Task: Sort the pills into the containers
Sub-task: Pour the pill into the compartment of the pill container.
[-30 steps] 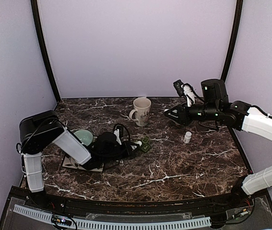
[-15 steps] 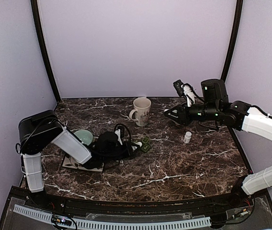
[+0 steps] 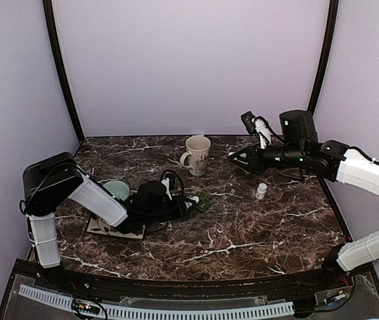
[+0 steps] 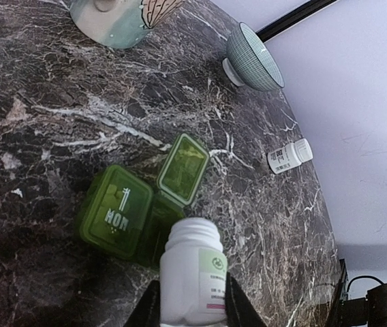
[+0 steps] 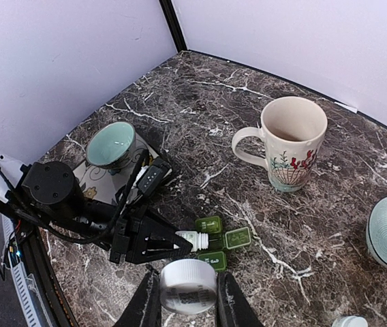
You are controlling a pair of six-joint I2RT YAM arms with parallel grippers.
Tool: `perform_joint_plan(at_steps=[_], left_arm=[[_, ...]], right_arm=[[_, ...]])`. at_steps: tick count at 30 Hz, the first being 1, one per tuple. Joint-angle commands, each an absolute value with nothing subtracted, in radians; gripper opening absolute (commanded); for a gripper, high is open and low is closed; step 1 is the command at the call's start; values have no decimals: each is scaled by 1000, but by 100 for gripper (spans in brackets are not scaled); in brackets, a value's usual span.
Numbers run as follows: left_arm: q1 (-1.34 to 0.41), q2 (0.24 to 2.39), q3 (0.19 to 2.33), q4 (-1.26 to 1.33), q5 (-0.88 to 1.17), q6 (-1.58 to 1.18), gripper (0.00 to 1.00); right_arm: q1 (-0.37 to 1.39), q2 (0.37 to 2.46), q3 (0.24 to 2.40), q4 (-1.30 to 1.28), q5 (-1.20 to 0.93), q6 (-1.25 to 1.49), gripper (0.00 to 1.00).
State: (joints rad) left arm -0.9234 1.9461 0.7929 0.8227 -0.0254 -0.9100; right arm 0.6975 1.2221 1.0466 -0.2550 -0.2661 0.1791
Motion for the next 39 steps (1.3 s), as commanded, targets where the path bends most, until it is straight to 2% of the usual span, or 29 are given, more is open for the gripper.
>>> perform_joint_plan(at_steps=[1,39], left_arm=[[-931,1894,812,789,-46,-891,0],[-939,1875,879,643,-74,-868,0]], right_arm=[[690,1229,1064,-232,-273,187,0],[690,1251,1076,-236,-278,189,0]])
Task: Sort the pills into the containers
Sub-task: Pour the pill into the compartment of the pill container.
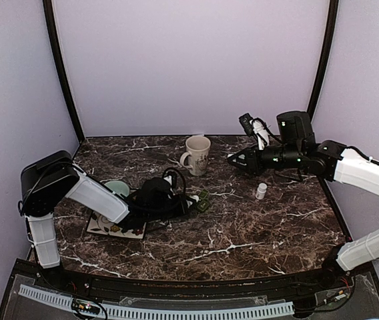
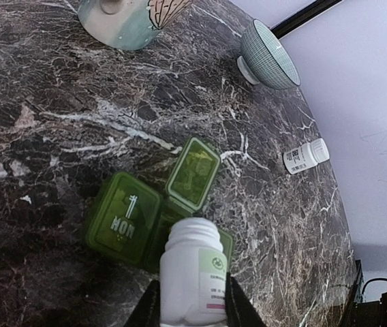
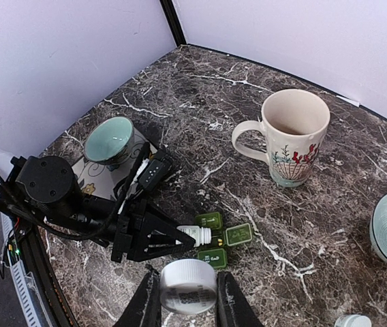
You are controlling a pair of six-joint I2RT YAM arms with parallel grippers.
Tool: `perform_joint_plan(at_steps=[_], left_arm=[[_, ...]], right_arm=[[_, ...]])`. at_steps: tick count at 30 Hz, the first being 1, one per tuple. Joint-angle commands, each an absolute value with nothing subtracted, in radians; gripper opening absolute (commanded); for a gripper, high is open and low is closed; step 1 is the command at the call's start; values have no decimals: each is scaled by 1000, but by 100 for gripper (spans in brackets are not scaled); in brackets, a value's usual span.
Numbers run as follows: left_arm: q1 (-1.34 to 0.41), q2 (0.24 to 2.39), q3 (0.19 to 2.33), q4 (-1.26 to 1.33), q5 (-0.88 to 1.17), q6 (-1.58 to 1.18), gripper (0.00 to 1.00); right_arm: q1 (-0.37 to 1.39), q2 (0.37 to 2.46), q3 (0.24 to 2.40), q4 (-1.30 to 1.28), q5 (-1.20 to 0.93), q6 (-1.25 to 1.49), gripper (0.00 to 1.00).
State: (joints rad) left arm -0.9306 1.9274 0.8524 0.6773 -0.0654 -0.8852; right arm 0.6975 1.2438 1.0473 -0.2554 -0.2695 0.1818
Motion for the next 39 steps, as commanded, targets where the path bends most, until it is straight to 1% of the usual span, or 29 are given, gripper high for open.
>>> perform_joint_plan(at_steps=[1,8,23,34,39], left_arm=[[-939,1875,880,640,-74,-868,0],[-940,1873,879,639,-76,-868,0],[-942,1862,797,742,-84,-889,0],[-939,1864,676,1055,-17,-884,0],[-933,1818,614,1154,23,-869,0]], right_arm=[[691,1250,1076,-236,-279,189,0],[690,1252,1077,-236,-282,190,0],[690,1249,1074,-237,-281,190,0],[690,1270,1078,-230,-298,203,0],[690,1282,1104,-225,-311,220,0]])
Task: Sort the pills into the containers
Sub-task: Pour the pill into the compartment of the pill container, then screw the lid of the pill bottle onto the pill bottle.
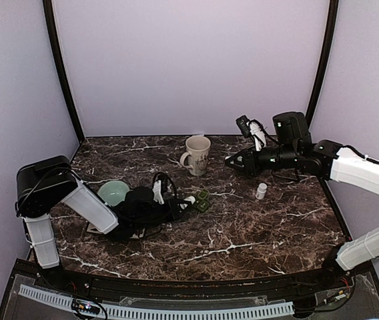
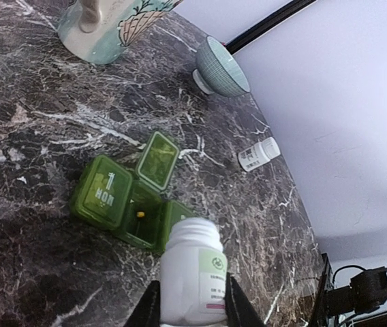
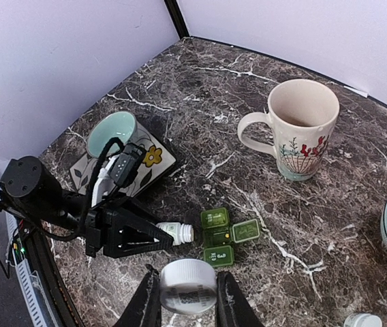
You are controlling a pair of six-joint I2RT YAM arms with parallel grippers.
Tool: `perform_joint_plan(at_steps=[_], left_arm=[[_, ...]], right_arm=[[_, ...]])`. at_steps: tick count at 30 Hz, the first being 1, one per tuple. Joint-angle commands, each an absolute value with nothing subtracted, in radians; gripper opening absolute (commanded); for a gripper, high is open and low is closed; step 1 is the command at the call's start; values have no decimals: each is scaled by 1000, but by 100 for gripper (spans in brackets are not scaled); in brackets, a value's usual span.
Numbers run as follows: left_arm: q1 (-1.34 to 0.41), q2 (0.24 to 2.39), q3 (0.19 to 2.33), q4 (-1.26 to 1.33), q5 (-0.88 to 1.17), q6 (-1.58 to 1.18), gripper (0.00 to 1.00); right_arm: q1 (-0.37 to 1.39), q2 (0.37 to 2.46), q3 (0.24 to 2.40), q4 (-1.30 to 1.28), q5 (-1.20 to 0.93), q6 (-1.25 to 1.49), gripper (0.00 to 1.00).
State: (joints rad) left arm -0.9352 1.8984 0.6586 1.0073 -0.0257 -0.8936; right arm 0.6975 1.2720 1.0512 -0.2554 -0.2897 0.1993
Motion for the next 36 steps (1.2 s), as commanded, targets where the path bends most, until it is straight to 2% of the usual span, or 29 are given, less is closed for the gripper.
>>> perform_joint_plan(at_steps=[1,8,15,23,36], left_arm=[[-931,1808,603,1176,34,-867,0],[-917,1753,550,1338,159,-876,0],[-901,1656,557,1389,309,-903,0],[-857,1588,577,1549,489,-1031,0],[-818,1668,674,1741,732,-1247,0]], right_arm=[[690,1282,1111,-225,-316,224,0],[691,1302,1202,-267,-359,234,0],[693,1303,1293,-318,-384,271,0],[698,1265,1371,-377,-411,319,0],[792,1272,1480,-510,-478,314,0]])
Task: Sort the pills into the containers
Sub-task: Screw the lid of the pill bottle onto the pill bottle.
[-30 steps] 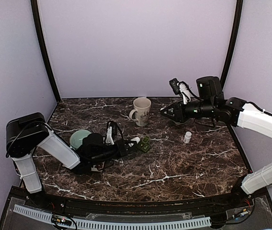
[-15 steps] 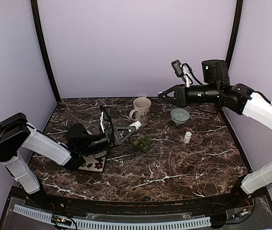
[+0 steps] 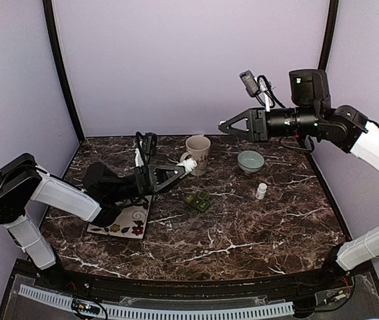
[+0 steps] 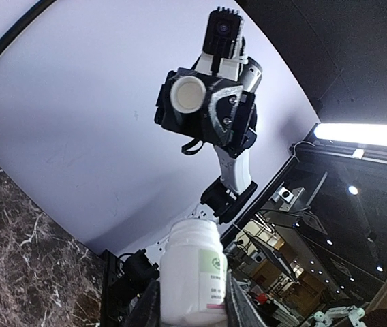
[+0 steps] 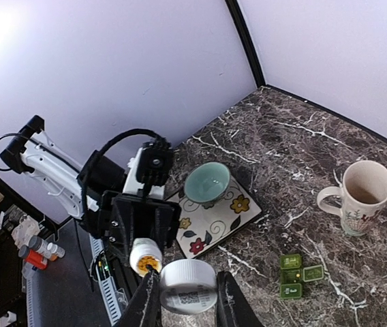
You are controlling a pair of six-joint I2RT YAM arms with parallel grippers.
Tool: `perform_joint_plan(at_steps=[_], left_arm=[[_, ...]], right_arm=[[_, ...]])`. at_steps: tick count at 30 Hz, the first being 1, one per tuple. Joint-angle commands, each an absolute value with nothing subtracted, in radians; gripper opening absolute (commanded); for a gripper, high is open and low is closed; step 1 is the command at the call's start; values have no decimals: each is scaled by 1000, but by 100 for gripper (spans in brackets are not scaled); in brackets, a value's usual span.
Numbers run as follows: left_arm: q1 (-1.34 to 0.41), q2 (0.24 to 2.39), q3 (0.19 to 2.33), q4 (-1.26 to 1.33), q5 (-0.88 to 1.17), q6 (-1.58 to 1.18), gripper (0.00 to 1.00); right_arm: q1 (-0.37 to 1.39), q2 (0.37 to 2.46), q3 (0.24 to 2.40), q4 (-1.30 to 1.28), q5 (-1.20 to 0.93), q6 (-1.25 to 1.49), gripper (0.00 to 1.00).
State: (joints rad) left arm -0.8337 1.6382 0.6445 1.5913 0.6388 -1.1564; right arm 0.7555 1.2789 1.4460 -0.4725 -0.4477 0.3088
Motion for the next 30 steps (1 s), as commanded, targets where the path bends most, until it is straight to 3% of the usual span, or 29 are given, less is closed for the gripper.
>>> perform_joint_plan(at_steps=[1,30], left_arm=[[-815,1670,678,1741,733,-1250,0],[-762,1733,820,1741,919,-1380,0]], right_arm=[[802,1274,1484,-517,-478,315,0],[882,1361,1455,-545,-526,294,0]])
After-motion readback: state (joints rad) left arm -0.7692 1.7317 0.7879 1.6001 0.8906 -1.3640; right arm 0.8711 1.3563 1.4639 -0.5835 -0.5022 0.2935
